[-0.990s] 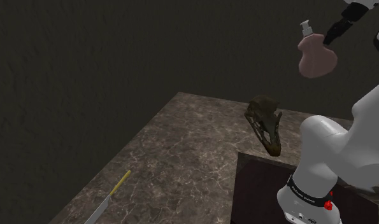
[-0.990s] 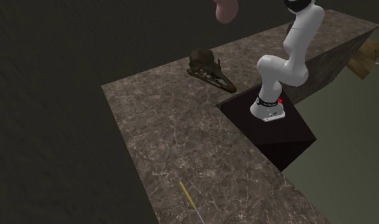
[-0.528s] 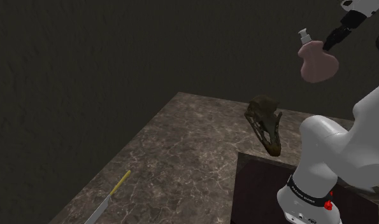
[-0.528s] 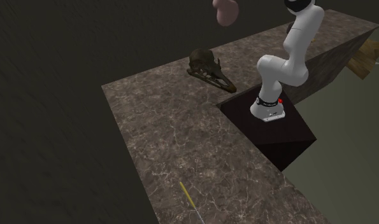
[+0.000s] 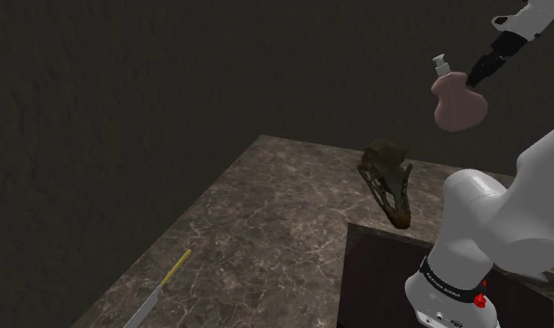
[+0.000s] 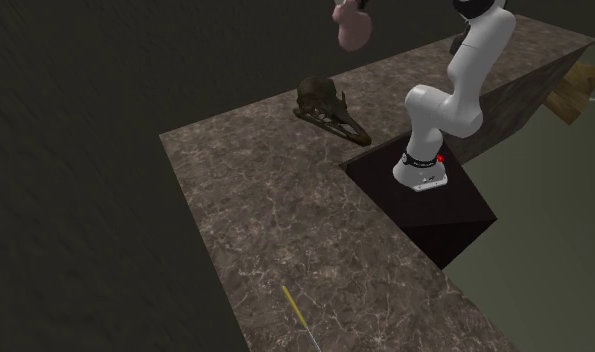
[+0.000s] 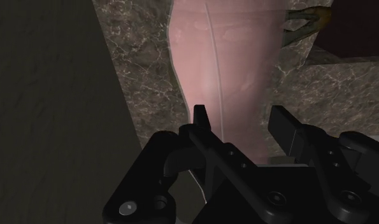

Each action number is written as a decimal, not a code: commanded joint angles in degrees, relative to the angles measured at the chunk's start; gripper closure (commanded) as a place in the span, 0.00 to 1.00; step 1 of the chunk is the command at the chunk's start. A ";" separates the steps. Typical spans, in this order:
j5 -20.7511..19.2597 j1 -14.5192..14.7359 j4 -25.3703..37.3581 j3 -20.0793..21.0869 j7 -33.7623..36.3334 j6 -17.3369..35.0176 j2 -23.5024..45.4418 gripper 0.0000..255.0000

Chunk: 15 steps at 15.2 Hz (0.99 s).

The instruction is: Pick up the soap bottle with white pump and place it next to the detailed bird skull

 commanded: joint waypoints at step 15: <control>0.97 -8.70 -16.12 3.49 -4.25 12.50 1.15 1.00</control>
